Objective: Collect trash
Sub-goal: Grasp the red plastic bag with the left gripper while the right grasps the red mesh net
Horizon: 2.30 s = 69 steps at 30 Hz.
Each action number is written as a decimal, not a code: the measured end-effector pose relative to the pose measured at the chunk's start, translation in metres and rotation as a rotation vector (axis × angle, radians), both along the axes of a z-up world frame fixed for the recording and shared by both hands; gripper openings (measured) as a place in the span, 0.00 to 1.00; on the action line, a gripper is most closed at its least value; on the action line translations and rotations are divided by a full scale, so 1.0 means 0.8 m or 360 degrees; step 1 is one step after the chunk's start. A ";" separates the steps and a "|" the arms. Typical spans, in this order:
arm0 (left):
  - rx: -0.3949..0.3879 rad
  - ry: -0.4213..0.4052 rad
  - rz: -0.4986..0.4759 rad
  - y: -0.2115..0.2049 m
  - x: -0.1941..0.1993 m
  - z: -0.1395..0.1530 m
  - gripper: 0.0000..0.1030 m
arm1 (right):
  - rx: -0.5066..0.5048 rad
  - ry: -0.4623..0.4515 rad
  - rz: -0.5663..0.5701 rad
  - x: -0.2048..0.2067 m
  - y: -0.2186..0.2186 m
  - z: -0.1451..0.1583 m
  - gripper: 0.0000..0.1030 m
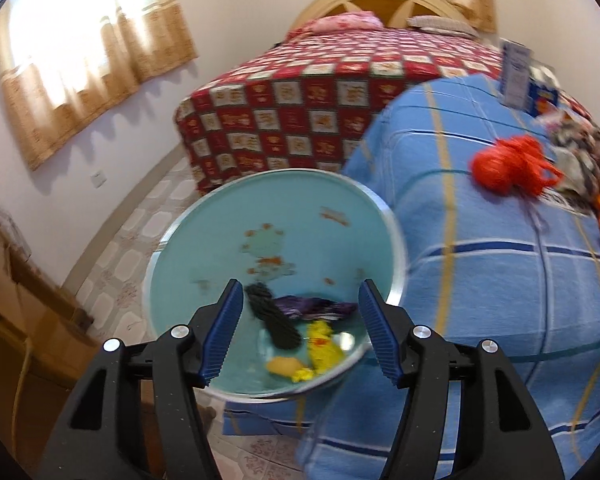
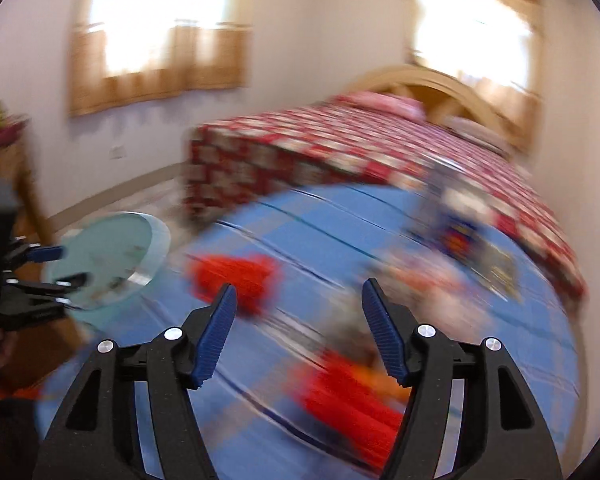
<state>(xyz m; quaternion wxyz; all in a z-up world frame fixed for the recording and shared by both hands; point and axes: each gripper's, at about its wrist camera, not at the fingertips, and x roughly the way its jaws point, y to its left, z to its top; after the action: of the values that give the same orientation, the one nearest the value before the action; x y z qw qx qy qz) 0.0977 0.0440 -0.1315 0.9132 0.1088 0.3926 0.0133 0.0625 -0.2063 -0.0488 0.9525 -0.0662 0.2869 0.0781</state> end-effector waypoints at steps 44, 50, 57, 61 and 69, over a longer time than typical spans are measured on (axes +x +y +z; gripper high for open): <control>-0.0146 -0.0179 -0.0331 -0.142 0.027 0.056 0.59 | 0.0095 -0.0018 -0.0359 -0.055 -0.161 -0.010 0.11; -0.0152 -0.0072 -0.0350 -0.167 0.061 0.031 0.55 | 0.0109 0.0029 -0.0455 -0.042 -0.193 -0.034 0.11; -0.0234 0.0061 -0.0436 -0.168 0.065 0.013 0.02 | 0.0139 0.0016 -0.0445 -0.039 -0.196 -0.035 0.12; -0.0218 -0.0020 -0.0434 -0.156 0.051 0.034 0.02 | 0.0154 -0.0050 -0.0405 -0.042 -0.183 -0.017 0.12; -0.0157 -0.0164 -0.0349 -0.109 0.026 0.074 0.02 | 0.0178 -0.0159 -0.0258 -0.025 -0.132 0.019 0.12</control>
<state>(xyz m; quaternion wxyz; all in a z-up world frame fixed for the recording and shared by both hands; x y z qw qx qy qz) 0.1185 -0.0436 -0.0721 0.9323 0.1053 0.3310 -0.1004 0.0422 -0.3121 -0.0338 0.9710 0.0067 0.2388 0.0134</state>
